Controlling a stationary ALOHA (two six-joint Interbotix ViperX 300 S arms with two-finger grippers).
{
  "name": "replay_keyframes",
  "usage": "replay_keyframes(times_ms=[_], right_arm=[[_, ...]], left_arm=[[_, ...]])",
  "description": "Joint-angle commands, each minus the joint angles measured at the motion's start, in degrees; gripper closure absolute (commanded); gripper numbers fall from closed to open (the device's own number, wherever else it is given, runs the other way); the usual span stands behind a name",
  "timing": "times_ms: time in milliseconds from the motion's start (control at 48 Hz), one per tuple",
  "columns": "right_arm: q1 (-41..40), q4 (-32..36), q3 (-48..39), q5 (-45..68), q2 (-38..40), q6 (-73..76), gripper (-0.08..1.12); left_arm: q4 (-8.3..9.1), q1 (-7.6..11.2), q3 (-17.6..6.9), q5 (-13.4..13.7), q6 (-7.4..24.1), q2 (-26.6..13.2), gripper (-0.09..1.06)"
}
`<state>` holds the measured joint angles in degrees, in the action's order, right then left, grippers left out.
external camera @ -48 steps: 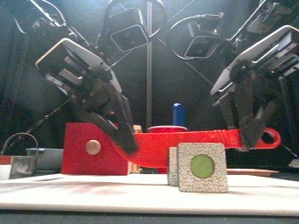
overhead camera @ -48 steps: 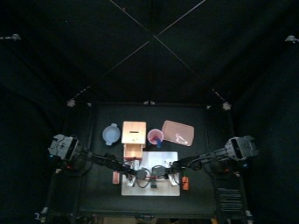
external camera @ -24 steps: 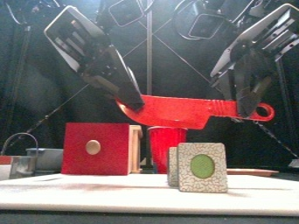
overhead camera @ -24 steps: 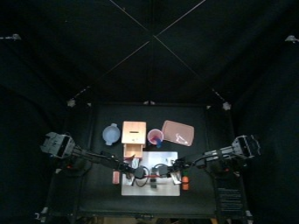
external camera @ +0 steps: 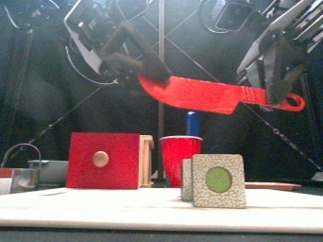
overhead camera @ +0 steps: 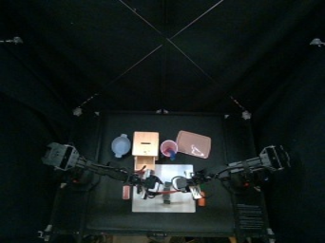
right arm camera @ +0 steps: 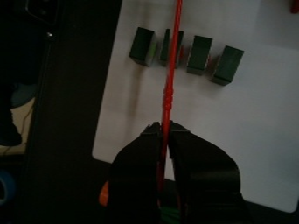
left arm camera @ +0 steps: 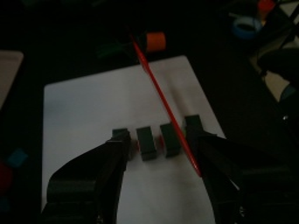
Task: Place sushi on board then cut the sushi with the knife then place the pieces on the plate
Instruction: Cut the sushi into 4 pieces
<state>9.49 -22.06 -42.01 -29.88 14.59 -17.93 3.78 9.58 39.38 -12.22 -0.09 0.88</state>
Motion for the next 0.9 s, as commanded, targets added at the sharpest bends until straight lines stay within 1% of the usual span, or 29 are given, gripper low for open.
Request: replay_keyframes(times_ms=[21, 83, 104, 125, 188, 271, 312, 354, 542, 708, 896], right_arm=[[0.0, -4.13, -1.41, -1.49, 4.39, -0.09, 0.67], [-0.53, -7.47, -2.64, -2.37, 6.15, 0.62, 0.67], [-0.79, -8.79, -3.16, -2.64, 6.86, 1.14, 0.67], [-1.23, -10.81, -3.87, -3.08, 7.73, 2.29, 0.67], [-2.55, -13.89, -5.63, -3.69, 9.49, 5.8, 0.67], [-3.96, -16.7, -8.35, -4.04, 11.78, 11.87, 0.67], [-4.22, -17.31, -10.11, -3.78, 13.01, 16.61, 0.66], [-4.31, -17.31, -11.43, -3.6, 13.97, 20.39, 0.66], [-4.22, -16.44, -15.47, -2.46, 17.67, 41.13, 0.66], [-4.13, -11.16, -16.35, -1.49, 19.25, 58.01, 0.66], [-3.78, -6.42, -16.52, -2.2, 18.63, 76.03, 0.65]], left_arm=[[-0.18, -0.62, 1.05, -5.36, 0.18, 2.02, 0.1], [-0.26, -0.53, 2.02, -7.56, 0.18, 2.11, 0.1], [-0.44, -0.53, 2.29, -8.53, 0.18, 2.11, 0.1], [-0.62, -0.53, 2.46, -9.14, 0.18, 2.11, 0.1], [-1.49, -0.26, 2.72, -10.72, 0.18, 1.85, 0.11], [-2.9, -0.18, 2.81, -12.04, 0.26, 1.23, 0.11], [-3.34, -0.18, 2.81, -12.04, 0.26, 0.88, 0.11], [-3.69, -0.18, 2.81, -12.04, 0.35, 0.53, 0.11], [-3.69, -0.18, 2.81, -12.04, 0.35, -0.53, 0.11], [-3.78, -0.09, 3.08, -12.13, 0.35, -0.62, 0.11], [-3.78, 0.18, 4.39, -12.13, 0.35, -0.62, 0.11]])
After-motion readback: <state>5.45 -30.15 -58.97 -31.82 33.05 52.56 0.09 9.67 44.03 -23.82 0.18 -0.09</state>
